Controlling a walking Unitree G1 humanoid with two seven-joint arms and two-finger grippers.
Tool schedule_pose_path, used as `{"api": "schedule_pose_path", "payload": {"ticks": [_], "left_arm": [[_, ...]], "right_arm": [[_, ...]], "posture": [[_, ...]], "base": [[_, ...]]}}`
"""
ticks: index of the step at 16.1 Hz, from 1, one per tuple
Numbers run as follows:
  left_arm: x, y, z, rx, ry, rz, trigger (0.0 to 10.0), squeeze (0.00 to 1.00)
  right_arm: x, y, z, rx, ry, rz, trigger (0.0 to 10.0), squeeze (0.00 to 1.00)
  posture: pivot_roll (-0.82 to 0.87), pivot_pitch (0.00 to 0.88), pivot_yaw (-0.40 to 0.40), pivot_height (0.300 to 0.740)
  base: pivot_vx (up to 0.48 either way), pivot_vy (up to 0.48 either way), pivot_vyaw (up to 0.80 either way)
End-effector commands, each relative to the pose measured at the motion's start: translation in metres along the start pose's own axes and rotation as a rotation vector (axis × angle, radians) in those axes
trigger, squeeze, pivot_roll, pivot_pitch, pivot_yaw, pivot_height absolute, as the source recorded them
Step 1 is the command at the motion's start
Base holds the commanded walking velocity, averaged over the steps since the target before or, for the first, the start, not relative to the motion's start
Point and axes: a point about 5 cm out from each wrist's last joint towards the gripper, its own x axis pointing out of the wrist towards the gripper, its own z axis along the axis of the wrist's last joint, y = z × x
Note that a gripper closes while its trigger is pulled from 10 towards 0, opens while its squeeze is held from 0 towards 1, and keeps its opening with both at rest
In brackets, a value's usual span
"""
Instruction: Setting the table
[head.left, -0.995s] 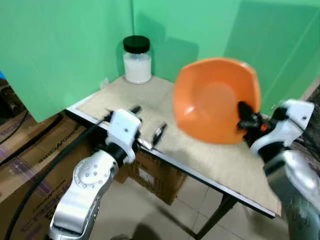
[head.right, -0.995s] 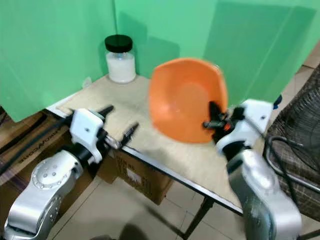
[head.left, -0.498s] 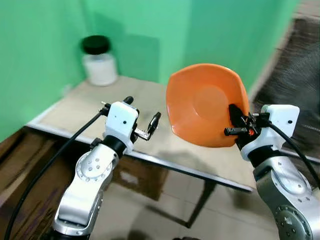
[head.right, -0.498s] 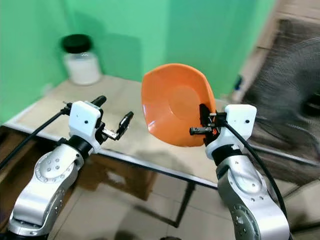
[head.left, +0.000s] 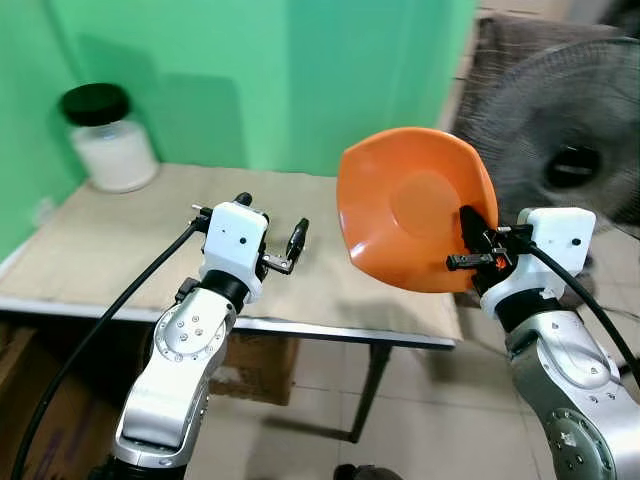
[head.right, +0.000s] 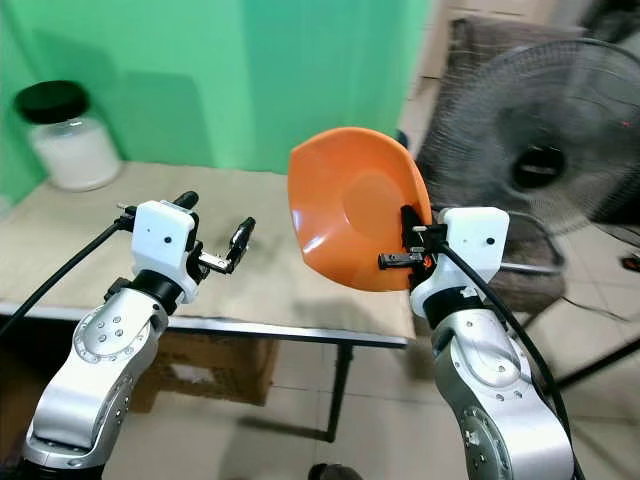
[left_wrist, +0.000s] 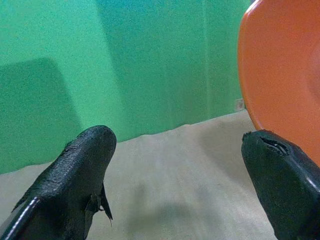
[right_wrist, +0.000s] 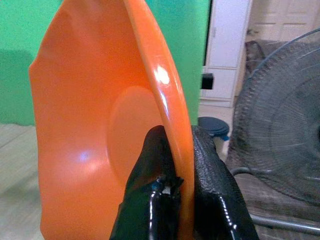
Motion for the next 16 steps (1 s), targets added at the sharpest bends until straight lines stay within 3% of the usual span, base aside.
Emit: {"api": "schedule_pose_path", "payload": {"ticks": [1,4,8,10,12,14,16], "left_arm": [[-0.001,0.001,-0.003,-0.002,0.018,0.016,10.0,0.0],[-0.003,0.006,-0.007,-0.032,0.038,0.082,10.0,0.0],[-0.002,0.009,-0.006,-0.042,0.036,0.084,10.0,0.0],[-0.001,0.014,-0.005,-0.005,0.038,0.14,10.0,0.0],[-0.002,0.014,-0.007,-0.014,0.05,0.128,10.0,0.0],[-0.004,0.013,-0.008,-0.043,0.051,0.135,10.0,0.0],[-0.002,0.014,-0.009,-0.028,0.057,0.129,10.0,0.0]], "right_arm": [[0.0,0.002,0.01,0.018,-0.053,0.024,10.0,0.0],[-0.001,0.002,0.006,0.022,-0.031,0.018,10.0,0.0],[-0.005,0.0,-0.004,0.025,0.017,-0.019,10.0,0.0],[-0.001,-0.001,-0.007,0.029,0.031,-0.024,10.0,0.0],[-0.001,0.001,-0.009,0.023,0.041,-0.016,10.0,0.0],[0.0,0.001,-0.01,0.02,0.049,-0.01,10.0,0.0],[0.004,0.001,-0.011,0.019,0.054,-0.008,10.0,0.0]], "posture": [[0.01,0.0,-0.033,0.74],[0.01,0.0,-0.035,0.74],[0.02,0.0,-0.042,0.74],[0.03,0.0,-0.051,0.74],[0.04,0.0,-0.059,0.74],[0.04,0.0,-0.065,0.74],[0.05,0.0,-0.071,0.74]], "base": [[0.0,0.0,-0.8],[0.0,0.0,-0.8],[0.0,0.12,-0.8],[0.0,0.167,-0.8],[0.0,-0.48,-0.8],[0.0,0.0,-0.8],[0.0,0.458,-0.8]]}}
